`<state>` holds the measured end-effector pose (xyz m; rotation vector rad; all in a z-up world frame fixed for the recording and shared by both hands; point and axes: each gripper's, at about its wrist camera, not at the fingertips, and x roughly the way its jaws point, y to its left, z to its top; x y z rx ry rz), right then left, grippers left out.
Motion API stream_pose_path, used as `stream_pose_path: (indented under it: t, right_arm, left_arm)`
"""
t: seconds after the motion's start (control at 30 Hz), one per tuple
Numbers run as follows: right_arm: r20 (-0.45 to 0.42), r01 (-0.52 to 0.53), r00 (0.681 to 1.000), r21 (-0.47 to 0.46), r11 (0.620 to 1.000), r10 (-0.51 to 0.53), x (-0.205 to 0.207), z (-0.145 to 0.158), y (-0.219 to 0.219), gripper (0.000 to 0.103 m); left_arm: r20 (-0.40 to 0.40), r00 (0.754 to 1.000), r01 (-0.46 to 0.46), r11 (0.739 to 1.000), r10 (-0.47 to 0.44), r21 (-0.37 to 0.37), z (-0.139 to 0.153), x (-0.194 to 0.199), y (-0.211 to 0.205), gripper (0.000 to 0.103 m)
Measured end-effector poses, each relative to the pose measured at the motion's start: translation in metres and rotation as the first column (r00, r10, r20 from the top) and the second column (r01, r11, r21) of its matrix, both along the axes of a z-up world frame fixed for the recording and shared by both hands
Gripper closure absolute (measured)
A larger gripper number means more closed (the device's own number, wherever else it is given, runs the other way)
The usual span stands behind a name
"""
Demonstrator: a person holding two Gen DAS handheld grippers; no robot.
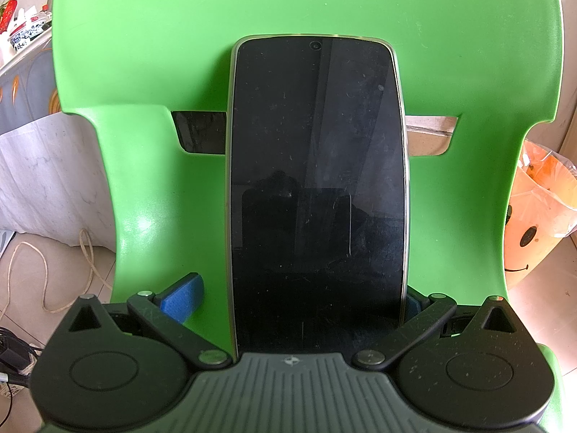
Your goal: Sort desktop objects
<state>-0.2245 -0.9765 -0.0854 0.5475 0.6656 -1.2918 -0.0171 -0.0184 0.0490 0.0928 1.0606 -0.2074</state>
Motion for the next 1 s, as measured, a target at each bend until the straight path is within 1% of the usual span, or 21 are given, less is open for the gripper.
stream_pose_path:
  t: [0.07, 0.1, 0.17, 0.2, 0.27, 0.33, 0.43, 0.5, 0.6, 0.63, 0.67, 0.77, 0.83, 0.93, 1.0]
  right_arm:
    - [0.000, 0.000, 1.000, 0.000, 1.000, 0.000, 0.000, 0.000, 0.000, 0.000]
    - [0.000, 0.000, 1.000, 0.000, 1.000, 0.000, 0.000, 0.000, 0.000, 0.000]
    - [0.000, 0.000, 1.000, 0.000, 1.000, 0.000, 0.000, 0.000, 0.000, 0.000]
    - [0.000, 0.000, 1.000, 0.000, 1.000, 0.000, 0.000, 0.000, 0.000, 0.000]
    - [0.000, 0.000, 1.000, 0.000, 1.000, 0.000, 0.000, 0.000, 0.000, 0.000]
    - [0.000, 0.000, 1.000, 0.000, 1.000, 0.000, 0.000, 0.000, 0.000, 0.000]
    - [0.000, 0.000, 1.000, 0.000, 1.000, 0.000, 0.000, 0.000, 0.000, 0.000]
    - [0.000, 0.000, 1.000, 0.000, 1.000, 0.000, 0.000, 0.000, 0.000, 0.000]
    - [-0.006, -0.011, 1.000, 0.019, 1.000, 0.011, -0.002, 0.002, -0.001, 0.000]
    - [-0.009, -0.016, 1.000, 0.027, 0.999, 0.016, -0.003, 0.003, -0.001, 0.000]
    - [-0.012, -0.021, 1.000, 0.036, 0.999, 0.022, -0.003, 0.003, -0.001, 0.000]
    - [-0.022, -0.035, 0.999, 0.061, 0.998, 0.037, -0.006, 0.007, -0.001, 0.000]
    - [-0.037, -0.046, 0.998, 0.060, 0.997, 0.048, -0.009, 0.018, 0.009, 0.000]
    - [-0.029, -0.113, 0.993, 0.011, 0.994, 0.113, -0.012, 0.033, 0.027, 0.000]
    - [-0.033, -0.153, 0.988, -0.021, 0.988, 0.152, -0.013, 0.045, 0.038, 0.000]
  left_arm:
    - [0.001, 1.000, 0.017, 1.000, -0.017, -0.003, 0.007, -0.012, 0.007, 0.000]
    - [0.008, 0.999, 0.031, 1.000, -0.031, -0.007, 0.006, -0.028, 0.015, 0.000]
    - [0.031, 0.997, 0.070, 0.997, -0.071, 0.034, 0.005, -0.063, 0.029, 0.000]
    - [0.031, 0.996, 0.078, 0.995, -0.080, 0.056, 0.008, -0.071, 0.033, 0.000]
    - [0.028, 0.994, 0.108, 0.992, -0.110, 0.058, 0.008, -0.093, 0.053, 0.000]
    - [0.014, 0.993, 0.119, 0.991, -0.120, 0.054, 0.006, -0.102, 0.063, 0.000]
    - [-0.009, 0.992, 0.124, 0.989, -0.124, 0.084, 0.010, -0.108, 0.061, 0.000]
    - [-0.039, 0.992, 0.121, 0.986, -0.117, 0.114, 0.019, -0.084, 0.026, 0.000]
    - [-0.067, 0.990, 0.134, 0.981, -0.125, 0.138, 0.023, -0.064, 0.013, 0.000]
    - [-0.076, 0.991, 0.119, 0.981, -0.109, 0.150, 0.016, -0.037, -0.009, 0.000]
    - [-0.080, 0.992, 0.108, 0.982, -0.097, 0.153, 0.013, -0.025, -0.018, 0.000]
    - [-0.089, 0.994, 0.072, 0.989, -0.060, 0.131, 0.005, -0.026, -0.041, 0.000]
    - [-0.100, 0.993, 0.070, 0.989, -0.058, 0.130, 0.005, -0.021, -0.048, 0.000]
    - [-0.100, 0.993, 0.077, 0.985, -0.062, 0.154, 0.005, -0.025, -0.064, 0.000]
    - [-0.100, 0.993, 0.081, 0.984, -0.066, 0.157, 0.000, -0.028, -0.068, 0.000]
